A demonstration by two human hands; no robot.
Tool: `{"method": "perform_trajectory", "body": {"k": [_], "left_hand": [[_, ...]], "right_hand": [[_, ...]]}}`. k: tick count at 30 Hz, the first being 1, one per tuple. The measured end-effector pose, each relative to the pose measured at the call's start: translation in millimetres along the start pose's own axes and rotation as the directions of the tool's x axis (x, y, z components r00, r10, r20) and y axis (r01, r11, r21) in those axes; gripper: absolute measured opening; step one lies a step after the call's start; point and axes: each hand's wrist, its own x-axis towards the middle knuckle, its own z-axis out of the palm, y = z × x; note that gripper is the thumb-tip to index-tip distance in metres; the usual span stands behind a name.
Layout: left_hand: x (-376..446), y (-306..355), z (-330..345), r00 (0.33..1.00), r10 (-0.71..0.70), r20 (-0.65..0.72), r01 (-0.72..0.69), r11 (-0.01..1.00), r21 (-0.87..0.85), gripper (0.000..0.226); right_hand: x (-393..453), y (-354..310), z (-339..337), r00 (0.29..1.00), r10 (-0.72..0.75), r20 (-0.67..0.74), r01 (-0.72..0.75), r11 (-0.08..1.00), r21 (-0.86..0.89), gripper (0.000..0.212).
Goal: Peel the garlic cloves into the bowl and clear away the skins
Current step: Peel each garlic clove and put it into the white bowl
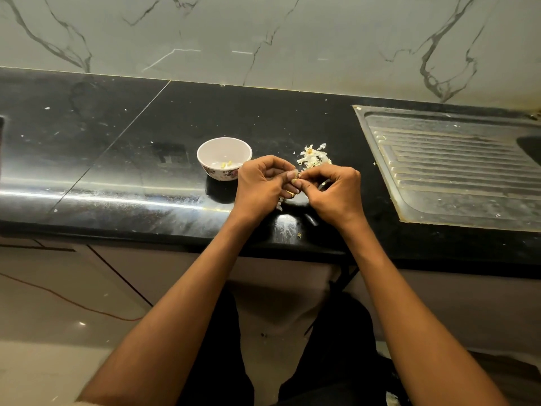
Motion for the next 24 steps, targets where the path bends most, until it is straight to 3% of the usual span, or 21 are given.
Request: {"method": "perform_trajectory", "body": {"k": [5, 13, 20, 24], "left_hand": [[-1.5, 1.0, 2.2, 0.999, 0.044, -0.014, -0.044, 0.998, 0.048, 0.001], [15.9, -1.6, 4.9, 0.978, 0.133, -0.163, -0.084, 0.957, 0.277, 0.007], [46.8, 17.4, 22.5, 0.983, 0.180, -0.042, -0.140, 0.876, 0.462, 0.029], [54.7, 15.3, 27.4, 0.989, 0.146, -0.008, -0.122, 0.854, 0.505, 0.026]], "right_hand": [[1.3, -0.7, -3.2, 0.998, 0.066, 0.023, -0.068, 0.996, 0.063, 0.011], [7.5, 3.6, -5.4, 0.958, 0.238, -0.161, -0.211, 0.963, 0.166, 0.010], [11.1, 7.0, -6.7, 0.938, 0.297, -0.181, -0.262, 0.946, 0.193, 0.009], [11.1, 6.1, -7.4, 0.938, 0.301, -0.174, -0.269, 0.945, 0.183, 0.011]]}}
